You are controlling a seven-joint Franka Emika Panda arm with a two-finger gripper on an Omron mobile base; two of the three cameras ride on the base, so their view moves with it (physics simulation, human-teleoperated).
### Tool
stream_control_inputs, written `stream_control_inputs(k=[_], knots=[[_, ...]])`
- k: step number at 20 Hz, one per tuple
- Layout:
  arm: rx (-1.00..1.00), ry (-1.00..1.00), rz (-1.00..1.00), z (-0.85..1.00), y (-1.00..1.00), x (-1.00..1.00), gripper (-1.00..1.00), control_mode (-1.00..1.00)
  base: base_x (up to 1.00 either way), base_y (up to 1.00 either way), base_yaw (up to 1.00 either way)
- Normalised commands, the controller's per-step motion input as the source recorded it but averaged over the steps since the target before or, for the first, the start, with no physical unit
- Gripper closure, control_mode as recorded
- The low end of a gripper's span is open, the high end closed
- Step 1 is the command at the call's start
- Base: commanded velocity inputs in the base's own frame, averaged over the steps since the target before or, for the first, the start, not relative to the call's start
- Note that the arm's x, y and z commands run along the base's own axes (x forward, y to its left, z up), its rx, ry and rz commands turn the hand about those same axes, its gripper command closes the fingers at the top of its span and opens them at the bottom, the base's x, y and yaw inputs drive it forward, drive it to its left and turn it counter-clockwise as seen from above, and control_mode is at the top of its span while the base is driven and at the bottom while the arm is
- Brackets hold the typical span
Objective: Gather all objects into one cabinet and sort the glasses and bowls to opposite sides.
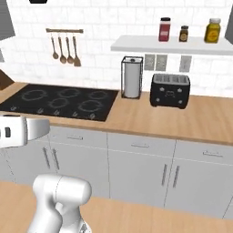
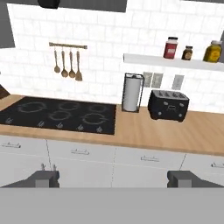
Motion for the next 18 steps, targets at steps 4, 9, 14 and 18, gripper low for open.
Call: stream_control_inputs(k=[4, 9, 14, 18], knots=[[0.00, 0.00, 0.00, 0.00, 0.00, 0.00, -1.00, 1.00, 0.00, 1.00, 0.00], [0.00, 0.00, 0.00, 0.00, 0.00, 0.00, -1.00, 1.00, 0.00, 1.00, 0.00], [0.00, 0.00, 0.00, 0.00, 0.00, 0.00, -1.00, 1.00, 0.00, 1.00, 0.00], [0.00, 0.00, 0.00, 0.00, 0.00, 0.00, -1.00, 1.00, 0.00, 1.00, 0.00]])
